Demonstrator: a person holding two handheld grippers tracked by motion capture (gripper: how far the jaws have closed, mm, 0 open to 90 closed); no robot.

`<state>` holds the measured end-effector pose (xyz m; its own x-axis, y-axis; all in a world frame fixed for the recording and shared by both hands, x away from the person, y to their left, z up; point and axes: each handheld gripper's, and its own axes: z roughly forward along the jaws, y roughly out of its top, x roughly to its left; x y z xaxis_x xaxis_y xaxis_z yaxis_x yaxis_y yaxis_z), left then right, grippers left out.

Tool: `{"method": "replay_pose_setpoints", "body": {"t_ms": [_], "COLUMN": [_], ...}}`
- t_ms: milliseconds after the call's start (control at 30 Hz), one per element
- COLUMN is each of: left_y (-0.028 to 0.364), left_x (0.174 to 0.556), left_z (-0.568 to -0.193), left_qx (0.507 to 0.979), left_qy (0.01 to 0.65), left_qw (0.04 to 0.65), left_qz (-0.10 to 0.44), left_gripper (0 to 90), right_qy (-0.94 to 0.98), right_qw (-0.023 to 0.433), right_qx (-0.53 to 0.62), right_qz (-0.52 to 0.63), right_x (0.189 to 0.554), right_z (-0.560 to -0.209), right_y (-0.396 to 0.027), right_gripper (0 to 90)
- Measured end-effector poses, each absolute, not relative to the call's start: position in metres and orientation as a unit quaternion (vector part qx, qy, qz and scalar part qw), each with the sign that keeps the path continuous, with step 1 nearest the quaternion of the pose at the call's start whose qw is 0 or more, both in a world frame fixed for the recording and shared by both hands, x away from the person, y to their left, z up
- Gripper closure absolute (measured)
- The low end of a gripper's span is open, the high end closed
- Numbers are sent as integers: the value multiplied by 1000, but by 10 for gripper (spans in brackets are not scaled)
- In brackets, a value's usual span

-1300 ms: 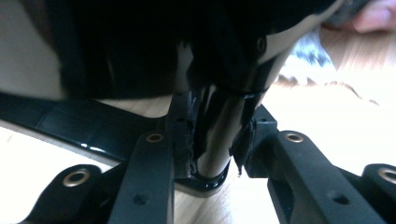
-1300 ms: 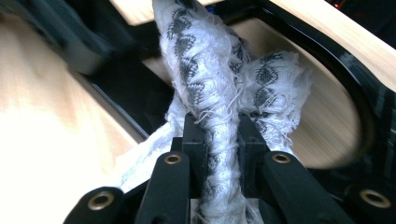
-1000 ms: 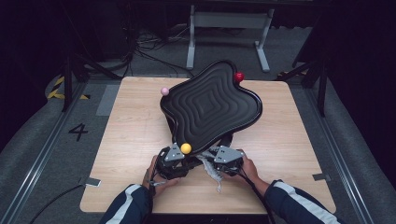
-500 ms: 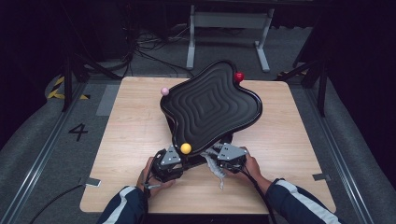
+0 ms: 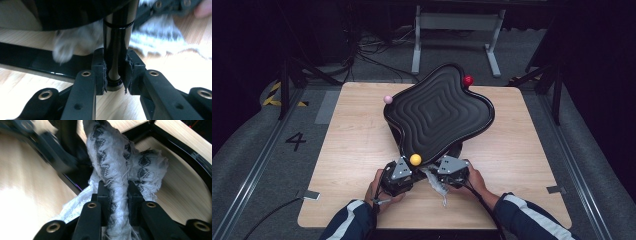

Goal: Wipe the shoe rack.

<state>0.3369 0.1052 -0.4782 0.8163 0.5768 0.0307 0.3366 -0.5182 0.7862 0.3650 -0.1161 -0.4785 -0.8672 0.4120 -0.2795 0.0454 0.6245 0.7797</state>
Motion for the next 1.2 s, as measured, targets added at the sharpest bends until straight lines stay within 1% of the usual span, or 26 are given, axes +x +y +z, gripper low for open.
{"method": "replay_pose_setpoints", "body": {"t_ms": [167, 367, 533, 833, 867, 933, 1067, 1200], "left_y": [105, 104, 105, 105, 105, 105, 105, 105], "left_x": [337, 337, 337, 337, 337, 338, 338, 338], "left_z": [-478, -478, -478, -478, -478, -478, -478, -478], "left_qx": [860, 860, 860, 860, 860, 860, 860, 860], "left_qy": [265, 263, 262, 263, 263, 263, 262, 263], "left_qw": [411, 414, 414, 414, 414, 414, 415, 416], "left_qz": [143, 141, 139, 138, 138, 138, 137, 136], "left_gripper": [731, 729, 729, 729, 729, 729, 730, 730], "right_qy": [872, 873, 873, 866, 861, 859, 853, 852], "right_qw": [225, 227, 244, 280, 292, 300, 309, 308], "right_qx": [119, 112, 108, 150, 172, 186, 214, 218], "right_qz": [418, 416, 408, 387, 379, 372, 363, 362], "right_x": [356, 356, 361, 386, 394, 401, 413, 413], "right_z": [-480, -480, -480, -480, -480, -480, -480, -480], "right_y": [-101, -103, -114, -145, -155, -162, -175, -176], "right_gripper": [779, 778, 777, 777, 777, 778, 777, 780]}}
